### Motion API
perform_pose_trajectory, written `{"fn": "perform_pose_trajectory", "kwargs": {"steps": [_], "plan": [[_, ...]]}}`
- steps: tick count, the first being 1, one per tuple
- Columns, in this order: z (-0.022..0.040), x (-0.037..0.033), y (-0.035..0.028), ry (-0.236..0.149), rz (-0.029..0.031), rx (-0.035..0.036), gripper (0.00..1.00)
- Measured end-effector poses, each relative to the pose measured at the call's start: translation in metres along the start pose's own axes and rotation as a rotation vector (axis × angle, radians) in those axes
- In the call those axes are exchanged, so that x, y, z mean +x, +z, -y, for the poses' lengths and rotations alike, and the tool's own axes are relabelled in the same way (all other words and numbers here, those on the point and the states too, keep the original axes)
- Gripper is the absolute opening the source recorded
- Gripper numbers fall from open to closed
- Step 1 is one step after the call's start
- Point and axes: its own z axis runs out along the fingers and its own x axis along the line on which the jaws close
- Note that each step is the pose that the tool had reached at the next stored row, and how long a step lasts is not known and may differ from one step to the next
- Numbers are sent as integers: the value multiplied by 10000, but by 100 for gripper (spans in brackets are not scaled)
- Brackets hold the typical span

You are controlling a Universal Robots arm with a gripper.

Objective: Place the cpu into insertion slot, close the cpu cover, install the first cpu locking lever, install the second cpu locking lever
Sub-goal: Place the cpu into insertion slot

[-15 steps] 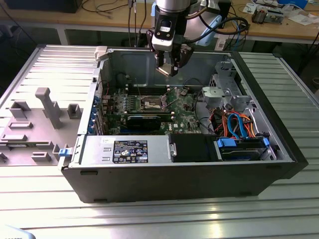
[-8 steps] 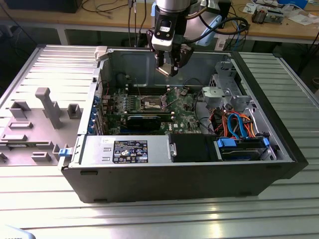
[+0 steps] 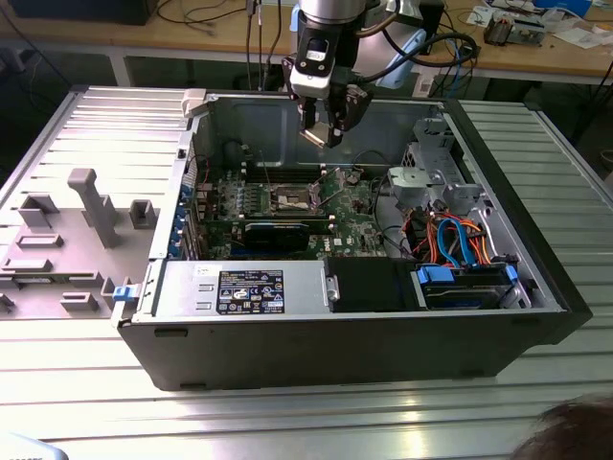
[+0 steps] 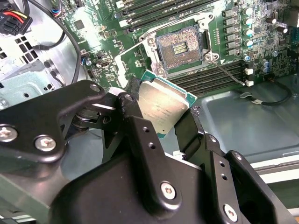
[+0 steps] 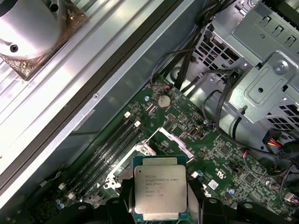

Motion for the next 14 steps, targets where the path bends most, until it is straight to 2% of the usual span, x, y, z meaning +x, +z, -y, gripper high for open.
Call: {"fn": "perform_pose_trajectory", "kwargs": {"steps": [13,14], "plan": [[0,0,0,41,4,1,55],[-2,-1,1,40,24,18,55]]}}
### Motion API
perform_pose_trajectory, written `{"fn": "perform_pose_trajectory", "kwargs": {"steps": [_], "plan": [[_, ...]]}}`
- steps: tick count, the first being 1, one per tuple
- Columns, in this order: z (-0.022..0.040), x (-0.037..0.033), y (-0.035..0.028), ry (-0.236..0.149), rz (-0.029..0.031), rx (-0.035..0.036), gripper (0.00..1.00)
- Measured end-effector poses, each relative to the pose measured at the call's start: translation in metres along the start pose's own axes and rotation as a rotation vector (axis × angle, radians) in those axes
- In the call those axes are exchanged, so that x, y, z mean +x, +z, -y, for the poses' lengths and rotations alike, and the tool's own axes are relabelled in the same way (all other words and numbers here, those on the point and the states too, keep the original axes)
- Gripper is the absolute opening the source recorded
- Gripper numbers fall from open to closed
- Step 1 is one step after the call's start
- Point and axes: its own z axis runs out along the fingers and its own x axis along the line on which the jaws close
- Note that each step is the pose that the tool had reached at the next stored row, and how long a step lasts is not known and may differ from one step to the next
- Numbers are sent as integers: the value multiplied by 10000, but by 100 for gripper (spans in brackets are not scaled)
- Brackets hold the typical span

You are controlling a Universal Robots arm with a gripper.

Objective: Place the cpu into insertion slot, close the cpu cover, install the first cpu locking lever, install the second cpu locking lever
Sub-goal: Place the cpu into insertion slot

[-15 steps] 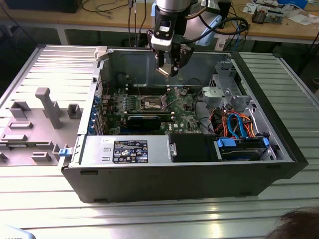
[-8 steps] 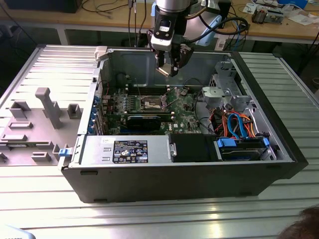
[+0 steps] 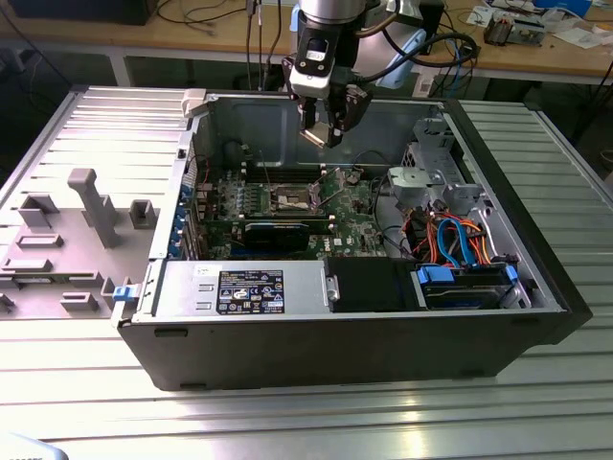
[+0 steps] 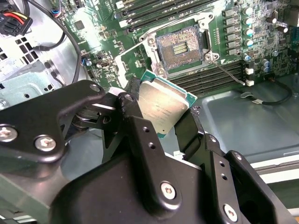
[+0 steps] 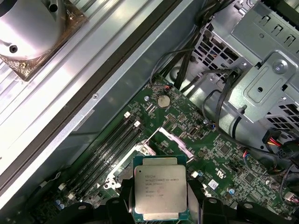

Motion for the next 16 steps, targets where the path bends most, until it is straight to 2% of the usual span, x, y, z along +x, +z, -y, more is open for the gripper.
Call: {"fn": "perform_pose_trajectory", "kwargs": {"steps": [1,3,4,5,12,16], "plan": [[1,0,-1,5,49,44,55],[1,0,-1,-3,286,247,55],[1,0,0,-7,424,368,55],[1,0,-1,-9,495,435,55],[2,1,-1,14,497,436,55],[2,1,-1,254,507,440,55]]}}
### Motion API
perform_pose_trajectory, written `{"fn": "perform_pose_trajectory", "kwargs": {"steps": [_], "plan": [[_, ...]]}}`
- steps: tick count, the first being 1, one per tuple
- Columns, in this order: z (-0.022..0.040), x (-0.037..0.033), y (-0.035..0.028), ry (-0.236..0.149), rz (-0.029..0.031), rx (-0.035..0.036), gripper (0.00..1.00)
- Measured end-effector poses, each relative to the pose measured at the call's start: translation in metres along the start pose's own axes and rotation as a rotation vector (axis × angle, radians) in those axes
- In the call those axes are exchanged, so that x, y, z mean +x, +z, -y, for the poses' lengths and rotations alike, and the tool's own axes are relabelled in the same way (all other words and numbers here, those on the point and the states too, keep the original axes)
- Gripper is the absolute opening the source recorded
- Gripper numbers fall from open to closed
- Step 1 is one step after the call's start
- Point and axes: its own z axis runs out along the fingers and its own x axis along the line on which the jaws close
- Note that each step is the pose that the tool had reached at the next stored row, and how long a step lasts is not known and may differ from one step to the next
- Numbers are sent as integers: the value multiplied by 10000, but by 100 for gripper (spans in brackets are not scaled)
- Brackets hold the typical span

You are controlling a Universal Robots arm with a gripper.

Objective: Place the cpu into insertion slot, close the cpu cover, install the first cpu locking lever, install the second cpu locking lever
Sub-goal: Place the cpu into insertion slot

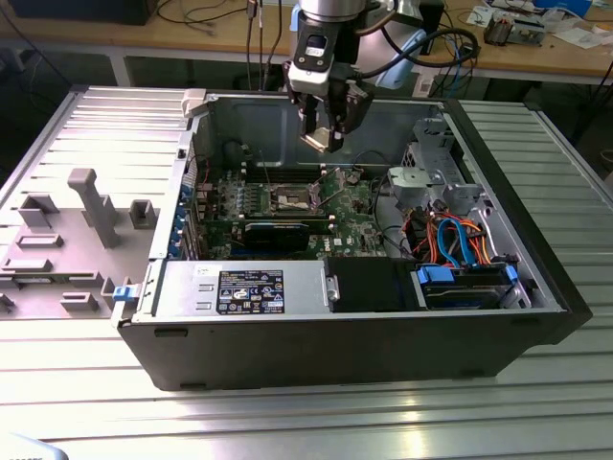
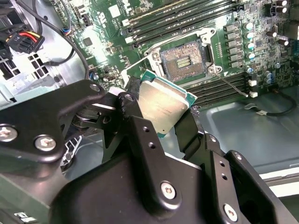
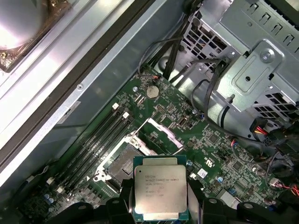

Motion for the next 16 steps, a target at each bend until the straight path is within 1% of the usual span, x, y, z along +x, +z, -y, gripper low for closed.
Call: {"fn": "perform_pose_trajectory", "kwargs": {"steps": [8,16], "plan": [[0,0,0,301,7,12,55],[0,0,0,407,9,17,55]]}}
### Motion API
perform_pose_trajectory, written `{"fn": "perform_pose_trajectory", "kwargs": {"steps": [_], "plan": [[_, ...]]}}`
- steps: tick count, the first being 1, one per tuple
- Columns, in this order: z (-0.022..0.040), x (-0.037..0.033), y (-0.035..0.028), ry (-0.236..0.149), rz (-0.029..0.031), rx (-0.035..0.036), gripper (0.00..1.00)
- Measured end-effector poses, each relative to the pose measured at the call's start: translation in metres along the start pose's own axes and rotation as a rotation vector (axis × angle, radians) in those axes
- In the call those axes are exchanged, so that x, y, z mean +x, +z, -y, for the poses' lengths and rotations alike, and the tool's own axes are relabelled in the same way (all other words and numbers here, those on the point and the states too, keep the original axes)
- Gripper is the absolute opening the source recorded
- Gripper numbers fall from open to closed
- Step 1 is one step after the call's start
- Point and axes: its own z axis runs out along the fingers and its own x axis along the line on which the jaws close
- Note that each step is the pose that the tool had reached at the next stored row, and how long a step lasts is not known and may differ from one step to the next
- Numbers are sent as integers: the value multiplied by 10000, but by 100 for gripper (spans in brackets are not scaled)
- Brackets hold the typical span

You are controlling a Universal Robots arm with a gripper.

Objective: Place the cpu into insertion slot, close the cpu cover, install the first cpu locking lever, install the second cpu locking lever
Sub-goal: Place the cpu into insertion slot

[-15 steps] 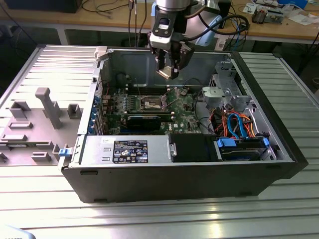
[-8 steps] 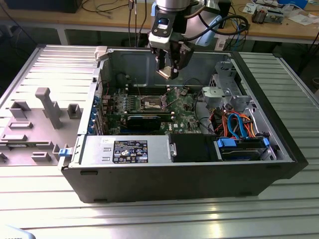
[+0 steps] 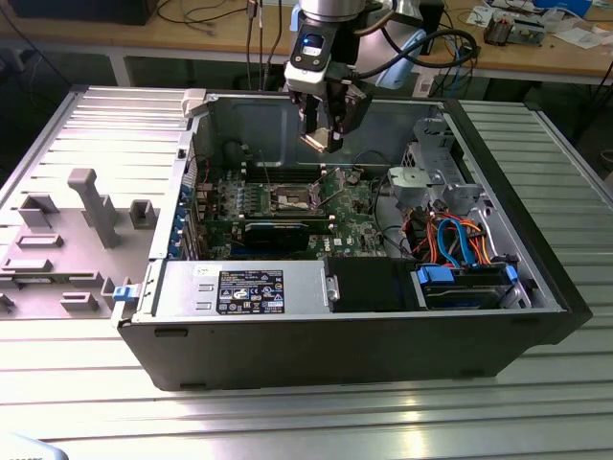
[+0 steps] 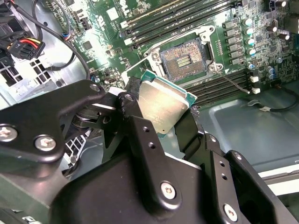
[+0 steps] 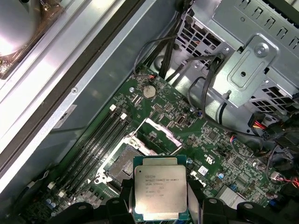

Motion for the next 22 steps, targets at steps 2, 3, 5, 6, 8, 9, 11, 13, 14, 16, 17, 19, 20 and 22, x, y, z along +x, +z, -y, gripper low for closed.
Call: {"fn": "perform_pose_trajectory", "kwargs": {"steps": [2,3,5,6,8,9,11,13,14,16,17,19,20,22], "plan": [[0,0,0,15,1,0,55],[0,0,0,27,0,1,55],[0,0,0,36,1,2,55],[0,0,0,41,1,1,55],[0,0,0,60,2,2,55],[0,0,0,67,2,2,55],[0,0,0,82,1,3,55],[0,0,0,90,2,4,55],[0,0,0,95,2,4,55],[0,0,0,102,2,4,55],[0,0,0,105,2,4,55],[0,0,1,115,2,4,55],[0,0,0,122,3,5,55],[0,0,1,131,3,5,55]]}}
